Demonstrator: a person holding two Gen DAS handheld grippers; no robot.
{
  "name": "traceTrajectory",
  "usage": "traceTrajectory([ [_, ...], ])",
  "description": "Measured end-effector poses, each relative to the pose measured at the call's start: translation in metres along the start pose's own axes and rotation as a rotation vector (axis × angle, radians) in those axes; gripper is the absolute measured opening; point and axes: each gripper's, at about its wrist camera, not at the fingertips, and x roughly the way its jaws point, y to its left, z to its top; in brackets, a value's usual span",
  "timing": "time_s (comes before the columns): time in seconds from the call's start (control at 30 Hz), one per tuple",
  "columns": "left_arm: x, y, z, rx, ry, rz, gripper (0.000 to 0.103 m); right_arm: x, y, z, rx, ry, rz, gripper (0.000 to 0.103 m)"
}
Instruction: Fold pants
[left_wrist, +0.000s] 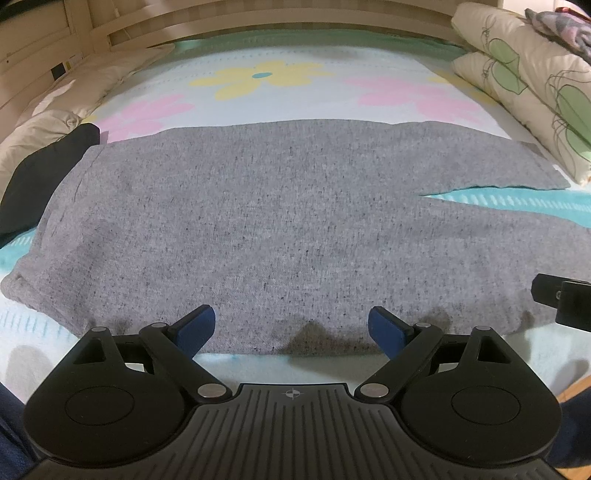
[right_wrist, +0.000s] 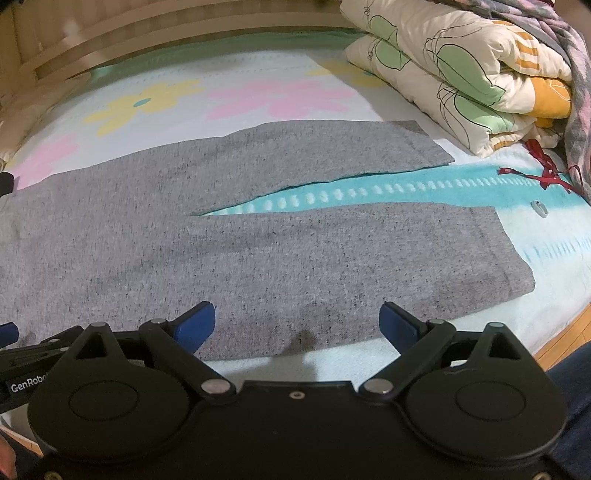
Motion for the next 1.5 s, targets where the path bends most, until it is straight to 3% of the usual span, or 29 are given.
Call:
traceTrajectory([
  [1.5,0.0027,0.0013,0.0,-0.011,0.022,-0.004,0.09,-0.0012,0.0069,0.001,-0.022,0.005,0.007,0.096],
])
